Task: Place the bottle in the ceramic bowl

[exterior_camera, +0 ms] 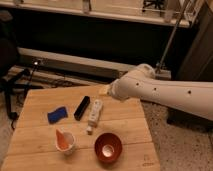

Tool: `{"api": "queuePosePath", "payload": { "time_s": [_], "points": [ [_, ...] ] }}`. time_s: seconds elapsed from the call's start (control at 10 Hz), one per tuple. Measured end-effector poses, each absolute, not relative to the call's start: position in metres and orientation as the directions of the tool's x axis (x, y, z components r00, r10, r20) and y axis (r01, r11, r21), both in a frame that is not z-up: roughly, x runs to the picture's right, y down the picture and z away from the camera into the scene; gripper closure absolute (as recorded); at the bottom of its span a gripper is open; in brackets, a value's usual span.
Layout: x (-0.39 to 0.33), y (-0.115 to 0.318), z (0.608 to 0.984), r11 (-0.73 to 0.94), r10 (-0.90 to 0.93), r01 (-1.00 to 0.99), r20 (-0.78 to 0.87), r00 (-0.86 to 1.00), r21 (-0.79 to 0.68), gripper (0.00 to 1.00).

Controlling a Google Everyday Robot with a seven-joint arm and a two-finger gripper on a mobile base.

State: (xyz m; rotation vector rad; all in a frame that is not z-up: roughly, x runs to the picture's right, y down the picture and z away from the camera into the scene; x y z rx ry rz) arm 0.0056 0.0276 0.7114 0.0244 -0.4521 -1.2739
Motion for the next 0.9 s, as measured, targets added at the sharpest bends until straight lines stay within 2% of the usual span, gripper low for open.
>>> {"api": "queuePosePath", "payload": {
  "time_s": [0.3,0.6,0.9],
  "points": [
    [-0.028,0.048,0.744,0.251,-0.922,0.924,0.362,0.138,0.288,0.26],
    [-0.047,0.066,0.778,0.160,-0.915,0.957,0.401,0.051,0.243,0.26],
    [-0.064,0.083,0.806,0.155,-0.886,0.966,0.462,0.044,0.206,0.26]
  ]
}}
